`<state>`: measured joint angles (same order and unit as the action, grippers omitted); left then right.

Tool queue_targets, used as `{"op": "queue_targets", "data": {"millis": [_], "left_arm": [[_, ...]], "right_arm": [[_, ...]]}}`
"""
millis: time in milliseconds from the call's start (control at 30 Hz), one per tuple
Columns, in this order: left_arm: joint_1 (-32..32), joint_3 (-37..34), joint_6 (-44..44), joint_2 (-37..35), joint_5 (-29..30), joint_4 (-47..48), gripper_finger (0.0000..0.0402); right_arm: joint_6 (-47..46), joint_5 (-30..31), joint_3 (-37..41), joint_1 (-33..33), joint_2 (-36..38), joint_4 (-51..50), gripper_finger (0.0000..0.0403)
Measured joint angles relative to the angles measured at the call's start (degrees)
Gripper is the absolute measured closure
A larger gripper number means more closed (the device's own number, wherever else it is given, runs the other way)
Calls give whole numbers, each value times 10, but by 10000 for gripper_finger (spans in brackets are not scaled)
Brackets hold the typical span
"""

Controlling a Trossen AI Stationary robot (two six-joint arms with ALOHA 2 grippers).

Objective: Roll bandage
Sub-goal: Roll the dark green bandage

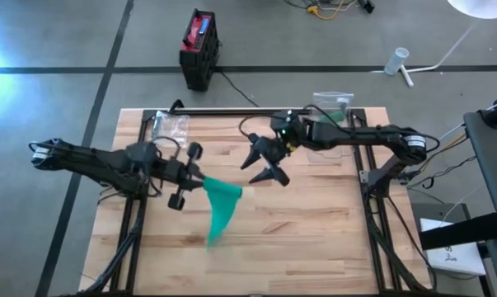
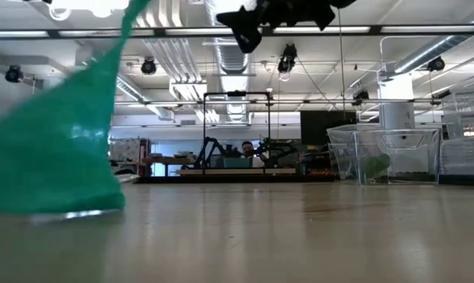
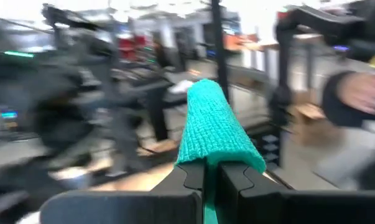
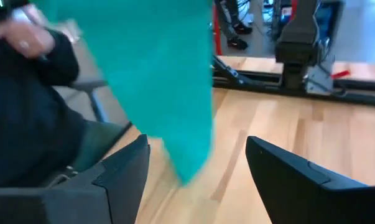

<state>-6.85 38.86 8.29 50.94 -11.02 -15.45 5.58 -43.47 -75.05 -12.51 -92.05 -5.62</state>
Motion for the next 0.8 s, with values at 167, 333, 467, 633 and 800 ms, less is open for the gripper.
{"op": "queue_targets", "data": {"millis": [167, 333, 467, 633, 800], "left_arm": [[0, 20, 1, -30, 41, 10, 401], [0, 25, -5, -46, 60, 16, 401], [0, 25, -28, -49, 150, 15, 401], [2, 27, -59, -50, 206, 27, 401], [2, 48, -106, -46, 206, 77, 401]], "right_arm": [[44, 125, -11, 39, 27, -35, 148], [60, 199, -17, 54, 53, -33, 146], [9, 263, -17, 67, 57, -5, 150], [23, 291, -17, 74, 56, -5, 162], [13, 289, -11, 74, 34, 4, 171]]}}
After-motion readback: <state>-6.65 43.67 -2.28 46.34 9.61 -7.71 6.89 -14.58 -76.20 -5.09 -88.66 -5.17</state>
